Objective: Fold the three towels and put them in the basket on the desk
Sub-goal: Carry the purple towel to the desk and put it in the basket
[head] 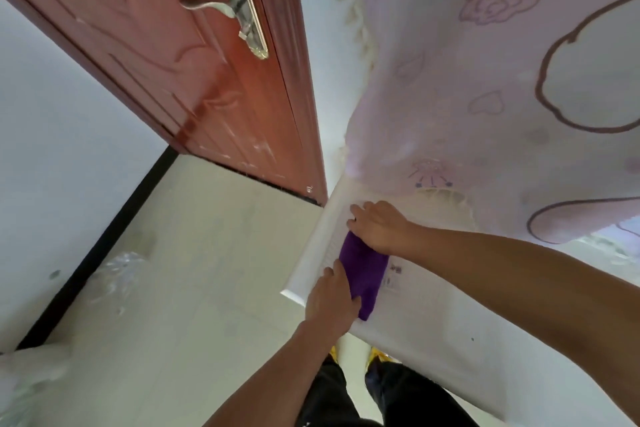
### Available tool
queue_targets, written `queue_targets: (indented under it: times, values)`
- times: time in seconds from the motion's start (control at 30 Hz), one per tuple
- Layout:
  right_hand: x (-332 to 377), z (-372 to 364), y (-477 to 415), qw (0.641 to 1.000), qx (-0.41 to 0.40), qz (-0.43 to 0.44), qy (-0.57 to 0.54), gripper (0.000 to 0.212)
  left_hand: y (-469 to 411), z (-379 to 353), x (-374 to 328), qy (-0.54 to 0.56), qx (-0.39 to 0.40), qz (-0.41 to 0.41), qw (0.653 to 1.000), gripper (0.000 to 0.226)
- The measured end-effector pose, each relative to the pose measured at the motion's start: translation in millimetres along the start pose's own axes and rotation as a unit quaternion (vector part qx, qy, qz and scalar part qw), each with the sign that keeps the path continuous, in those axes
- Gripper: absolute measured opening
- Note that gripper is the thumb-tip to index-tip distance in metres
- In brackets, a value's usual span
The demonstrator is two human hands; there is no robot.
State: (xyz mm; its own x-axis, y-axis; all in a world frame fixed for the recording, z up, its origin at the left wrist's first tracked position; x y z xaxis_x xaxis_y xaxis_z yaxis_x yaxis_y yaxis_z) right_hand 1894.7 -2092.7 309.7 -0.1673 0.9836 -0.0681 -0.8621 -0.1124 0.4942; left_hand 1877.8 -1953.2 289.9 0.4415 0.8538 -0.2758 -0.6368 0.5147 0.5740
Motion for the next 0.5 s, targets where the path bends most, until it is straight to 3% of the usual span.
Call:
queue_targets:
  times: [0.2,0.33,0.5]
  values:
    - [9.8,1.7,24.9,0.979,-0.177,0.095,0.042,0.030,23.4,5.6,-1.2,-0.117,-0.129,-0.061,0.983,0.035]
    - [13.2,-27.2,28.4,0.987,-0.106,0.124,-0.003,0.054,18.3,-5.9,0.4,-0.114,-0.075,-0.021,0.990,0.024]
    - [14.2,-38.1,23.9,0.991,-0.076,0.102,-0.035,0.058,2.8,-11.1,-5.4,-0.124,-0.055,0.020,0.991,0.036]
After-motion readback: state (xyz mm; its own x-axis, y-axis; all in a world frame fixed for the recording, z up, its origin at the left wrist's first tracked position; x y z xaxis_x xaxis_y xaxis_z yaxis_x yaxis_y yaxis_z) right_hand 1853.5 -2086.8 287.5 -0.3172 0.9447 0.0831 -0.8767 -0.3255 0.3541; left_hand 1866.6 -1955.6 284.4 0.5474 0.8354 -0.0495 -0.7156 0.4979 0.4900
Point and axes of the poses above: each hand's wrist, its own y-axis away from the middle knuckle, its own z-axis out of the back of the hand, x = y × z, the point moved 6 cm from there along -y, towards the middle knuckle, and after that the axes turned 10 degrees about z, right-handed, at the moved point
